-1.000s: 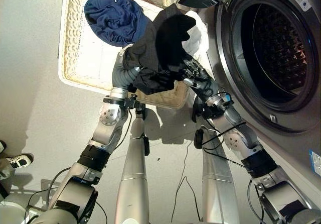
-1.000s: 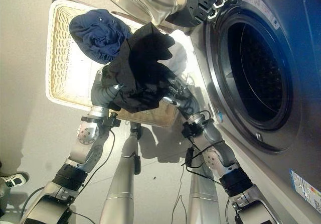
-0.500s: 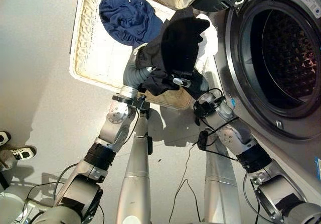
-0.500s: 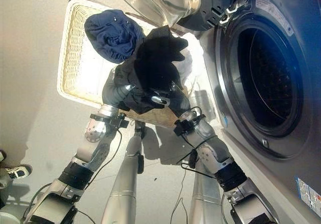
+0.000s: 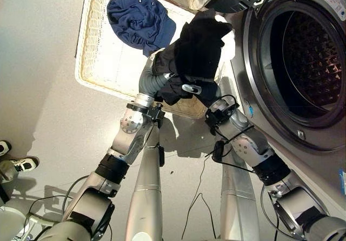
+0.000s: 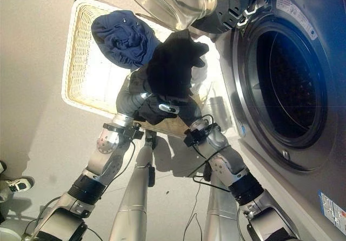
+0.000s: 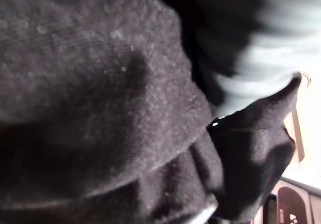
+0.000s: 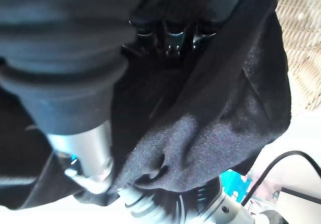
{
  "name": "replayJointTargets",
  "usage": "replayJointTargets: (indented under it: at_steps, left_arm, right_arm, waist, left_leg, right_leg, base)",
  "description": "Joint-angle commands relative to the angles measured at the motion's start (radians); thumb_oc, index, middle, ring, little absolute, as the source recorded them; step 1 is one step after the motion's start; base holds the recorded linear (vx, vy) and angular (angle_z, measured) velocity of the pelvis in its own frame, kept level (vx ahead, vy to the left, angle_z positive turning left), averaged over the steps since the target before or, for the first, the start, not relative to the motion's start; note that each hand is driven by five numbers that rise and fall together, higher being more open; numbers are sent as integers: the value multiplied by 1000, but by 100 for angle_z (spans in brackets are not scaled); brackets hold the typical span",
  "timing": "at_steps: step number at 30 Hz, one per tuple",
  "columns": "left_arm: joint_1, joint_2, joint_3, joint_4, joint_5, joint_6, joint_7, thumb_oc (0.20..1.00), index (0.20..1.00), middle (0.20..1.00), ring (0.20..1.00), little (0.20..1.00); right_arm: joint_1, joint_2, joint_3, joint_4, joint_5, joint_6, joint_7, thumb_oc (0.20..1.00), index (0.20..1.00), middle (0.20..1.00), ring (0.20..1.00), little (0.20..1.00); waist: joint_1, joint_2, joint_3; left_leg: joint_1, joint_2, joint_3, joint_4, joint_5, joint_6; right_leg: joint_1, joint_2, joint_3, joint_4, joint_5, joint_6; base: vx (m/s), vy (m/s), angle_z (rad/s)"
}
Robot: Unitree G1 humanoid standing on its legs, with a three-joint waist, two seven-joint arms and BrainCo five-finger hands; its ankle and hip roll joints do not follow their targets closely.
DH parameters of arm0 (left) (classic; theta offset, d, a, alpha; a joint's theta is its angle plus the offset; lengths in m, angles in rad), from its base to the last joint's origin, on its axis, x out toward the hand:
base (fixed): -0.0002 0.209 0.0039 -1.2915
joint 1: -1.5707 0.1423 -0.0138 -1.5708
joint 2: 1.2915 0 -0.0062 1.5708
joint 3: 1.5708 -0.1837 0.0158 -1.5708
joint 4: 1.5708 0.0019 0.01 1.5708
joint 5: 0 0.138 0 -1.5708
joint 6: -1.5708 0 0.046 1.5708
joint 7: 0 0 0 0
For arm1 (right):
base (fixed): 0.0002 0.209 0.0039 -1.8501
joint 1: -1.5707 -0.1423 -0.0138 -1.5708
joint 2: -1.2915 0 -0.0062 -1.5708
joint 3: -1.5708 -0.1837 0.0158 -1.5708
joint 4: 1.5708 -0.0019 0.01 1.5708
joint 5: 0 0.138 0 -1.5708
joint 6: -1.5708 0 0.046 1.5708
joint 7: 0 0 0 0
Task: Put the clothes into the washing machine.
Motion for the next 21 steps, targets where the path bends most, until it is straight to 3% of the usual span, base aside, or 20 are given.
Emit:
replayJointTargets:
  at_steps: [1,12,16,18,19,20,21]
  left_arm:
    - [-62,-31,-50,-194,-14,-65,-74,200,200,200,200,200]
    - [-59,-55,-75,-240,-11,-99,-92,200,200,200,200,200]
    - [-60,-59,-67,-245,-6,-133,-58,200,200,200,200,200]
    - [-54,-64,-58,-248,28,-166,5,228,228,228,228,228]
    - [-52,-65,-52,-247,63,-186,57,903,903,903,903,903]
    - [-51,-64,-48,-248,103,-198,95,1000,1000,1000,1000,1000]
    - [-50,-64,-47,-248,142,-202,125,1000,1000,1000,1000,1000]
  right_arm:
    - [-32,71,57,-141,5,-23,0,200,200,200,200,200]
    - [-25,75,60,-151,6,-29,-18,200,200,200,200,200]
    - [-27,78,61,-150,10,-28,-23,200,200,200,200,200]
    - [-26,77,60,-150,18,-29,-24,200,200,200,200,200]
    - [-26,78,57,-149,18,-30,-24,200,200,200,200,200]
    - [-26,79,57,-150,20,-31,-26,200,200,200,200,200]
    - [-26,80,57,-151,22,-32,-27,200,200,200,200,200]
  waist:
    - [-6,14,0]
    - [-8,14,0]
    - [-7,15,0]
    - [-5,16,0]
    - [-4,16,0]
    - [-3,15,0]
    - [-2,15,0]
  left_leg:
    - [-39,-120,0,99,-45,111]
    - [-47,-123,3,96,-39,114]
    - [-48,-125,3,100,-39,114]
    - [-50,-127,1,101,-39,114]
    - [-52,-128,0,102,-39,115]
    - [-53,-128,-2,102,-39,115]
    - [-52,-129,-3,102,-39,115]
  right_leg:
    - [48,58,-74,-153,149,58]
    - [40,59,-75,-156,156,58]
    - [40,58,-76,-155,156,57]
    - [38,58,-75,-154,154,57]
    - [37,58,-76,-153,153,56]
    - [36,58,-77,-151,152,56]
    - [37,58,-78,-151,152,56]
  base:
    - [0,0,0]
    - [0,0,0]
    - [0,0,0]
    - [0,0,0]
    - [0,0,0]
    - [0,0,0]
    - [0,0,0]
